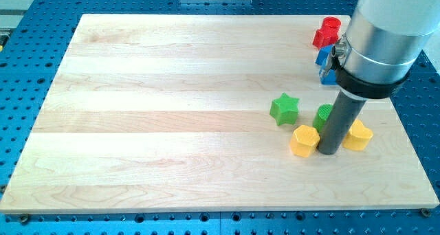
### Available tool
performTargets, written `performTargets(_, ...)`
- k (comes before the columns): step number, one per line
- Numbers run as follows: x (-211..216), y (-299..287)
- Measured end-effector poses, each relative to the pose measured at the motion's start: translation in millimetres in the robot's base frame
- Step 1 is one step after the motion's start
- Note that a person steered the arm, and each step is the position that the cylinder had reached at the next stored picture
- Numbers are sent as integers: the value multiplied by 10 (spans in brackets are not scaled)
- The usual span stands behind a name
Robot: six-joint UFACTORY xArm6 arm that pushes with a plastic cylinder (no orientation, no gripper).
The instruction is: Place a group of green and yellow blocks diagonal to the group of blue and red blocks
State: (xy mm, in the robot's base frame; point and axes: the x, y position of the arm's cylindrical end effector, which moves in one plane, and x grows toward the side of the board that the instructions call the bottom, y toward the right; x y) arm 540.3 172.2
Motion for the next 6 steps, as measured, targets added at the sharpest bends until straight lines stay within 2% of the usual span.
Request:
performTargets(1, 244, 459)
performTargets(2, 77, 849)
performTargets(3, -47, 444)
performTargets(4, 38, -59)
performTargets(5, -262, 624)
performTargets(6, -982, 421)
